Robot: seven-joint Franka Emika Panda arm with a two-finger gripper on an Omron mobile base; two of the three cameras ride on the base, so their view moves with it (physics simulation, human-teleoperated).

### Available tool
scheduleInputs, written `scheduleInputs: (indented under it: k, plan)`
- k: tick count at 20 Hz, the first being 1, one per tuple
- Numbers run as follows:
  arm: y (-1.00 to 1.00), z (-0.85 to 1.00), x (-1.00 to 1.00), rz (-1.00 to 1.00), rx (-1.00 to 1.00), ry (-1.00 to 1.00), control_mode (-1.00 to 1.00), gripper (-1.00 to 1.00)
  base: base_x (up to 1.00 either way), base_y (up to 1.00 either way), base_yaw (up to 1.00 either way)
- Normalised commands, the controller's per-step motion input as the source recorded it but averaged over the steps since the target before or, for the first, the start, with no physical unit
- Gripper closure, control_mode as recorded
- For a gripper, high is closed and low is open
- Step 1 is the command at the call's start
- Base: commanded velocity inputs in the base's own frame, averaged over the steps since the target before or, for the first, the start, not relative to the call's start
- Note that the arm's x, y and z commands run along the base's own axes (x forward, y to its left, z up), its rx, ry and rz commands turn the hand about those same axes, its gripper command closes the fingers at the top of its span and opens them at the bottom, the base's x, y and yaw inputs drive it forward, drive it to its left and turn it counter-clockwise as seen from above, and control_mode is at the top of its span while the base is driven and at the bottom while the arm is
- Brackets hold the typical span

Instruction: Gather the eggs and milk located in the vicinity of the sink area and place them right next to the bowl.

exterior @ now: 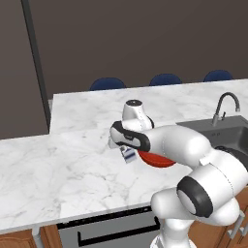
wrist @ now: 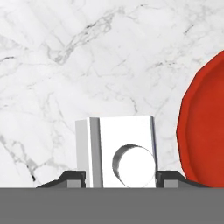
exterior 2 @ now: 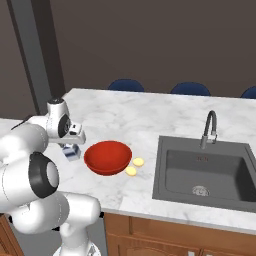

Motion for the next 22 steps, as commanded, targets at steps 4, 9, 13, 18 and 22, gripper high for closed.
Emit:
scheduleInputs:
  k: [4,9,13,18,22]
  plan:
    - [-0.01,-0.01,0.01,-0.03,0.0,0.0,-1.0,1.0,0.0,0.0,0.0]
    - [-0.1,-0.05,0.09,-0.06,0.0,0.0,-1.0,1.0,0.0,0.0,0.0]
    - [-0.08,-0.02,0.09,-0.09,0.0,0.0,-1.0,1.0,0.0,0.0,0.0]
    - [0.0,-0.08,0.11,-0.03,0.0,0.0,-1.0,1.0,0.0,0.0,0.0]
    - [0.0,-0.39,0.19,-0.03,0.0,0.0,-1.0,1.0,0.0,0.0,0.0]
